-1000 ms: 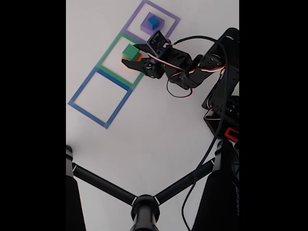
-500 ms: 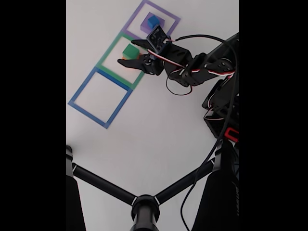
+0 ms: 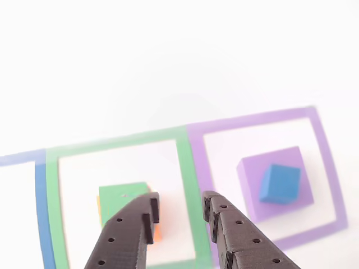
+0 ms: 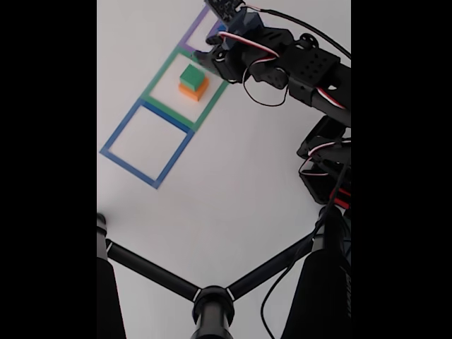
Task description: Tower of hanoi
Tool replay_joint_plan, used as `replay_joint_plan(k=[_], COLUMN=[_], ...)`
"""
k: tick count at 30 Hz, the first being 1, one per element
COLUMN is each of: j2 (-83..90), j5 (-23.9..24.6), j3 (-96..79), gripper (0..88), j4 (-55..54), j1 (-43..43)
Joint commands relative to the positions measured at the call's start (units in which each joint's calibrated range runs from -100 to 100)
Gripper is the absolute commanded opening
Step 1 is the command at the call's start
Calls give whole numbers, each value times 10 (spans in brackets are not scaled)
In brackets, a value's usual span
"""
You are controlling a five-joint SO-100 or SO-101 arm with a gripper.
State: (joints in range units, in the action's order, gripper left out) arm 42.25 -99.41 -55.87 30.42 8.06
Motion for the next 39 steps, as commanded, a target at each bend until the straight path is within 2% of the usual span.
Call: replay_joint_plan(k=[1, 5, 9, 16, 21, 26, 29, 32, 39], j2=[43, 41, 39, 40, 43, 52, 66, 70, 68], j5=[-6, -6, -6, -6, -6, -6, -6, -6, -6], j3=[192, 350, 463, 552, 548, 498, 427, 351, 143], gripper=[5, 3, 2, 19, 25, 59, 152, 210, 299], j4=[260, 428, 543, 649, 655, 620, 556, 476, 198], j1=[10, 22, 40, 105, 138, 176, 195, 216, 231])
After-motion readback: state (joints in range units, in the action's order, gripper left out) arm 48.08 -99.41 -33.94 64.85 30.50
